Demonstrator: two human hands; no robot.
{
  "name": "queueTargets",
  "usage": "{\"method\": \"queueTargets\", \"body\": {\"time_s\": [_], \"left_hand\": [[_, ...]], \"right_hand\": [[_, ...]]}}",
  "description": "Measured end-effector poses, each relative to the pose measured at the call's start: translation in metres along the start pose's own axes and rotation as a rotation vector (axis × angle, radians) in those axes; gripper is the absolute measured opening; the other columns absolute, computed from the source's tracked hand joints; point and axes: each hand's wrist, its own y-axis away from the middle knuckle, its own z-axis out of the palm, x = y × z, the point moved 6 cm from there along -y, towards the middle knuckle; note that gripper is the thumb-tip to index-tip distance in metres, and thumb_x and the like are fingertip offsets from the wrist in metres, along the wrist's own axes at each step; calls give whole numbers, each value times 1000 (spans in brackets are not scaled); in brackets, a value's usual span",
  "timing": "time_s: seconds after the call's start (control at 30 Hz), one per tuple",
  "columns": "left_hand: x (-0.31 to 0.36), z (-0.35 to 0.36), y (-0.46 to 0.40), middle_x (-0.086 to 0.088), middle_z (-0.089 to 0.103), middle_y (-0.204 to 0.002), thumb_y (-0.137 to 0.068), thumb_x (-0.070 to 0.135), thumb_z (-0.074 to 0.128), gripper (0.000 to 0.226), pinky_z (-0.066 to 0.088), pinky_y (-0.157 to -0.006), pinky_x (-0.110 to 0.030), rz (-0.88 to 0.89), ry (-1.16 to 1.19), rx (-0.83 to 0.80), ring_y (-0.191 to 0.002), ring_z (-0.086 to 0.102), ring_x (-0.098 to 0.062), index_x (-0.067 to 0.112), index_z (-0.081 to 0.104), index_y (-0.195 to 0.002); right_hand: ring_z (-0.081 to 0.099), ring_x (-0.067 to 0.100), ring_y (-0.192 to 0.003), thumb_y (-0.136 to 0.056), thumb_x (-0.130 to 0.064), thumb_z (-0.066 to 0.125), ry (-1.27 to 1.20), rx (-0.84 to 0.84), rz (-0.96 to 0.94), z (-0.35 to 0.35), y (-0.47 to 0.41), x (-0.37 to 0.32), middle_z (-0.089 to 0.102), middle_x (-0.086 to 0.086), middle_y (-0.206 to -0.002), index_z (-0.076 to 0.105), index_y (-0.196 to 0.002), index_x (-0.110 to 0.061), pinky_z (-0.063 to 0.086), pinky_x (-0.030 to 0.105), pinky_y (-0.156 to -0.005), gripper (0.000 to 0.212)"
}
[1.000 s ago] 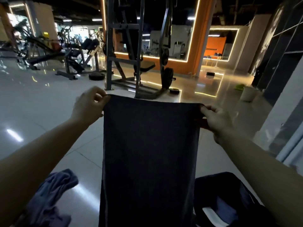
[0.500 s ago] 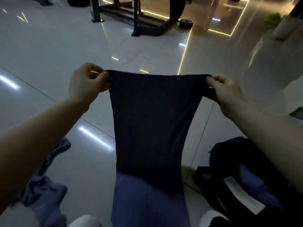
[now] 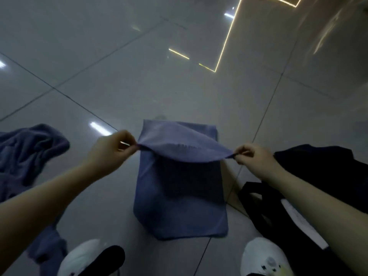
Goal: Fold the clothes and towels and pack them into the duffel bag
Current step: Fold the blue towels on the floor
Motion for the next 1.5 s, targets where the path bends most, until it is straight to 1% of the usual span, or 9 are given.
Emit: {"method": "queueTargets", "body": {"time_s": [0.2, 0.5, 0.63, 0.9, 1.0, 1.13, 1.23, 1.37, 1.5], "left_hand": [[-50, 89, 39, -4, 59, -124, -91, 22, 58, 28, 43, -88, -31, 73, -544, -537, -111, 57, -27, 17, 59, -119], [-93, 101, 84, -5, 63, -93, -91, 19, 62, 28, 39, -70, -25, -456, -178, -315, -81, 58, -19, 11, 52, -115], [-89, 109, 96, -9, 65, -96, -93, 21, 60, 25, 52, -79, -36, -501, 78, -267, -85, 62, -27, 22, 47, -114], [-81, 126, 109, -9, 63, -91, -85, -2, 65, 29, 49, -74, -23, -513, 345, -291, -85, 60, -21, 25, 57, -92], [-84, 129, 104, -9, 64, -90, -84, 7, 69, 17, 52, -76, -29, -508, 331, -366, -81, 60, -21, 21, 60, -89], [-98, 130, 114, -9, 58, -69, -87, 10, 67, 26, 53, -55, -32, -598, 227, -402, -56, 58, -21, 24, 52, -104], [-103, 122, 123, -12, 59, -78, -91, 14, 62, 28, 49, -44, -26, -669, 54, -410, -57, 57, -23, 24, 47, -112], [-89, 112, 108, -10, 65, -103, -91, 26, 56, 23, 45, -72, -31, -269, -461, -348, -89, 61, -30, 17, 59, -112], [-53, 119, 90, -9, 62, -90, -70, 25, 67, 22, 52, -57, -36, 363, -633, -220, -75, 63, -35, 18, 67, -90]], "right_hand": [[54, 22, -110, -91, -17, 58, 458, -361, -48, 86, 1, 67, 54, 4, -121, 60, -117, -15, 43, 27, -85, 26], [49, 23, -100, -93, -19, 54, 556, -238, -272, 108, 20, 63, 46, 4, -113, 54, -116, -14, 41, 30, -76, 23], [46, 25, -103, -94, -22, 51, 694, -453, -341, 134, 40, 63, 42, 5, -117, 48, -120, -16, 42, 34, -79, 26], [42, 28, -110, -89, -29, 59, 810, -577, -332, 158, 64, 72, 34, 7, -128, 37, -133, -17, 43, 36, -89, 50], [40, 27, -113, -88, -28, 58, 828, -550, -359, 160, 66, 77, 33, 6, -131, 37, -135, -18, 42, 37, -93, 52], [38, 29, -121, -91, -26, 55, 821, -564, -349, 162, 73, 82, 29, 8, -140, 34, -141, -17, 39, 37, -98, 55], [34, 30, -127, -93, -28, 53, 833, -574, -334, 163, 80, 82, 23, 7, -146, 30, -144, -17, 37, 37, -101, 57], [41, 30, -113, -91, -27, 54, 853, -559, -319, 165, 77, 77, 34, 11, -132, 40, -132, -13, 42, 36, -87, 45], [49, 29, -100, -94, -23, 50, 841, -388, -413, 154, 55, 58, 47, 9, -114, 51, -115, -12, 38, 34, -67, 24]]}}
